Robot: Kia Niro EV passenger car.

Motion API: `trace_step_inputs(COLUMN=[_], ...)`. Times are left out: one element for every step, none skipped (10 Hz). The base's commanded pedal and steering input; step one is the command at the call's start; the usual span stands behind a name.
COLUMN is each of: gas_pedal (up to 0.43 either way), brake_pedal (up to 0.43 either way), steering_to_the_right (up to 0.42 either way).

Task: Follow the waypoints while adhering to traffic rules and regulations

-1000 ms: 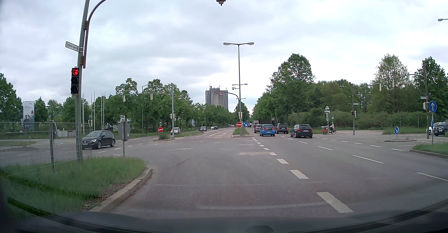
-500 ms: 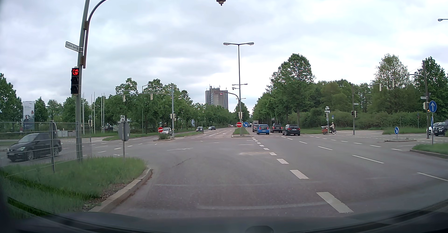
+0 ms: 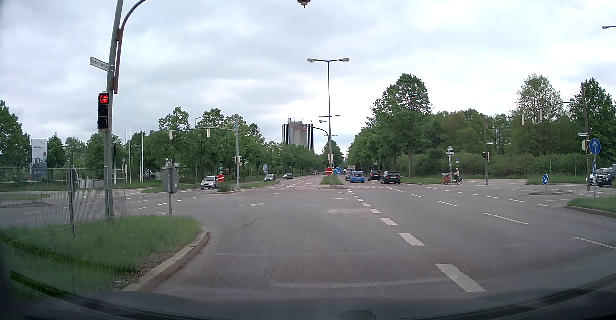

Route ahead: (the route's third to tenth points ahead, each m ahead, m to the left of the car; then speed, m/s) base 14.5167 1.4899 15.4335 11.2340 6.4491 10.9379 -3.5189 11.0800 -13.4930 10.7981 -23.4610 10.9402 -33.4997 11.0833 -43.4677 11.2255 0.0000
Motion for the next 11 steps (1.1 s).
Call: trace_step_inputs(gas_pedal=[0.000,0.000,0.000,0.000,0.000,0.000,0.000,0.000,0.000,0.000,0.000], brake_pedal=[0.262,0.262,0.262,0.262,0.262,0.262,0.262,0.262,0.262,0.262,0.262], steering_to_the_right=[-0.003,-0.003,-0.003,-0.003,-0.003,-0.003,-0.003,-0.003,-0.003,-0.003,-0.003])
